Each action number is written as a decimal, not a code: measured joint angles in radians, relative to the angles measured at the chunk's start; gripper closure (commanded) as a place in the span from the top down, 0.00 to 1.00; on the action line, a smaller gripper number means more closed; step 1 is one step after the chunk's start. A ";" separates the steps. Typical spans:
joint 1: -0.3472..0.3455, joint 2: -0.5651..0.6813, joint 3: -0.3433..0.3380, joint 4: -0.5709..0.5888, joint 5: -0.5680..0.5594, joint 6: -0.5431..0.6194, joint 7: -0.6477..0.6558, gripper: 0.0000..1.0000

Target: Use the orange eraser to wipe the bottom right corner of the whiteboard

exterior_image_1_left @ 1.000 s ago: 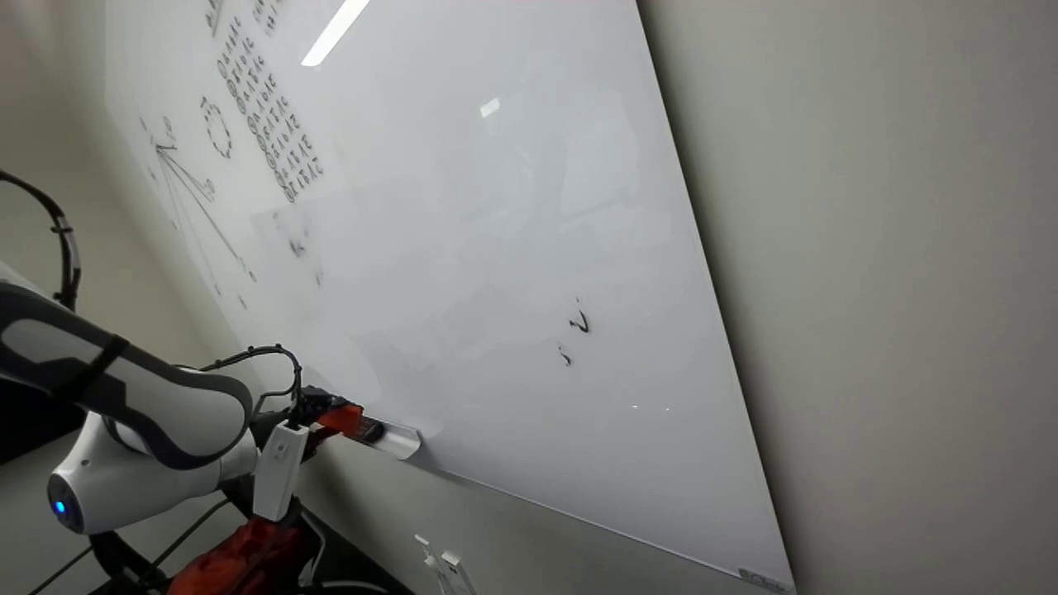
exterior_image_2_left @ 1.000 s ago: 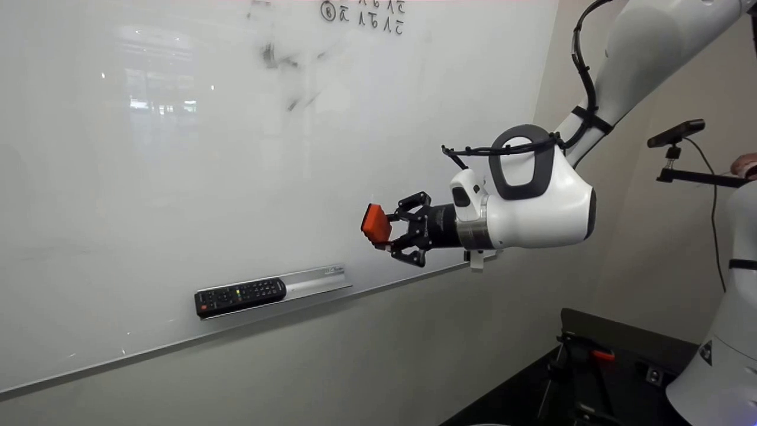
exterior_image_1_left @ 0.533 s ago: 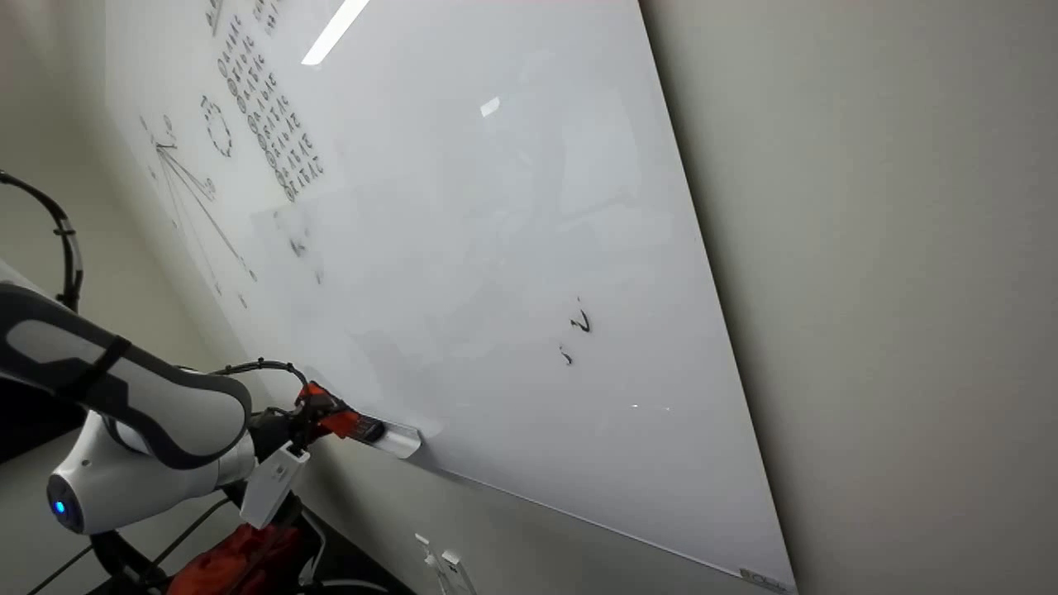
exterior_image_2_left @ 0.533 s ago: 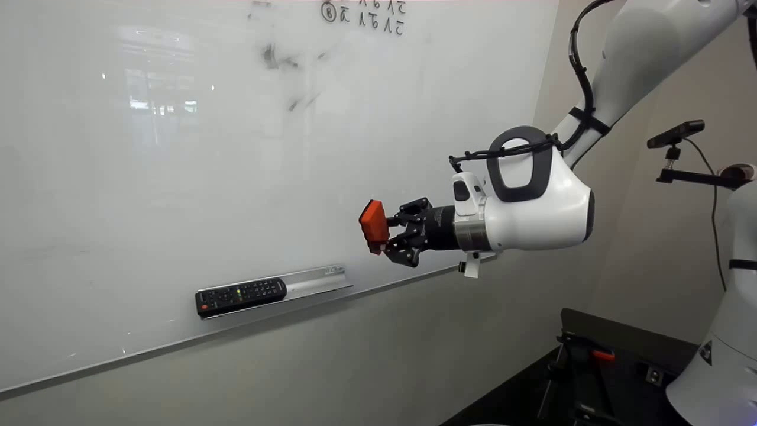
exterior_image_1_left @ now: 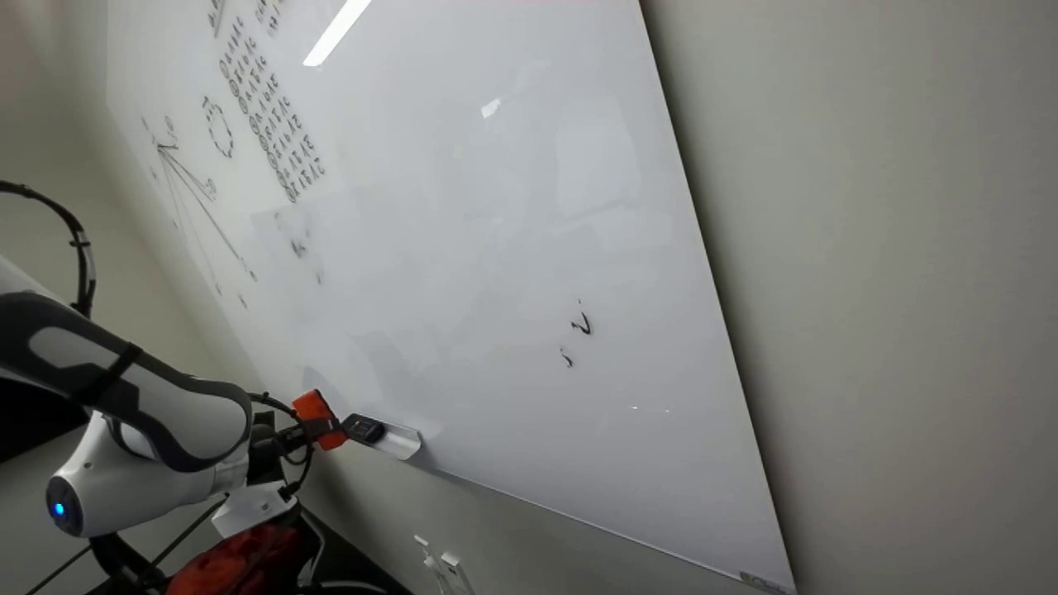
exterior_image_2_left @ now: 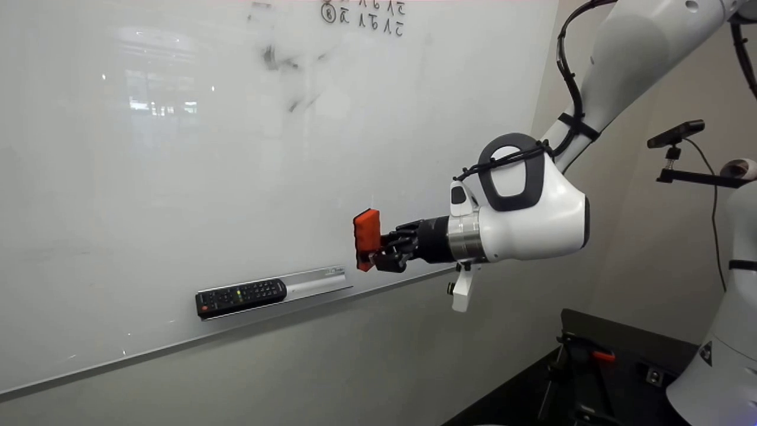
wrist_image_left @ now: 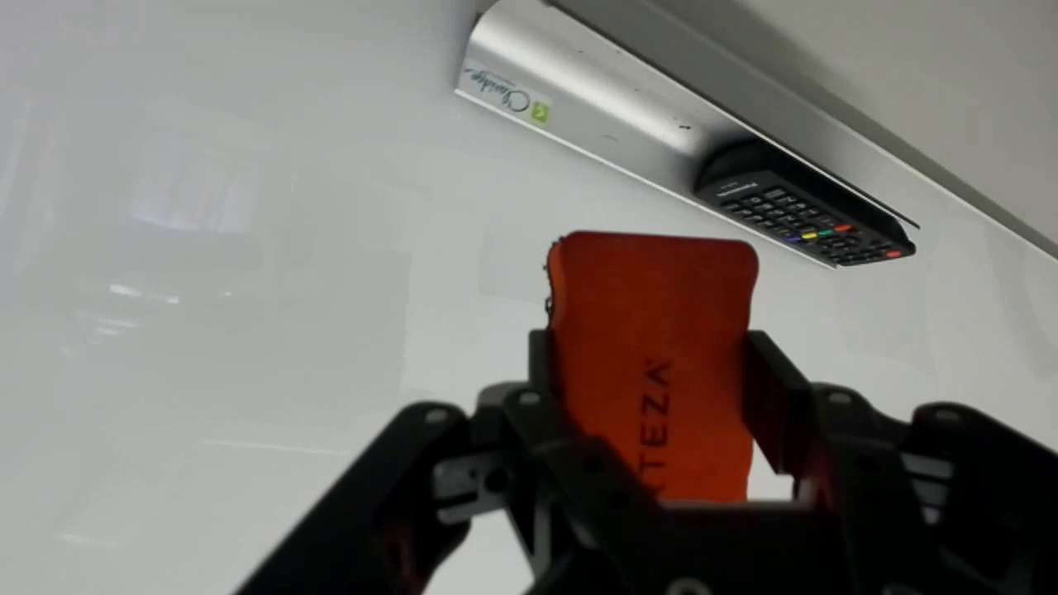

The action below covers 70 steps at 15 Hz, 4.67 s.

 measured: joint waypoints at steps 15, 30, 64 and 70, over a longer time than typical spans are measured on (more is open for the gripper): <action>-0.086 0.003 0.080 0.105 0.243 0.221 0.027 0.30; -0.215 0.106 0.053 0.237 0.270 0.351 0.025 0.30; -0.214 0.463 0.134 0.519 0.378 0.183 -0.152 0.99; -0.210 0.473 0.134 0.528 0.384 0.183 -0.156 1.00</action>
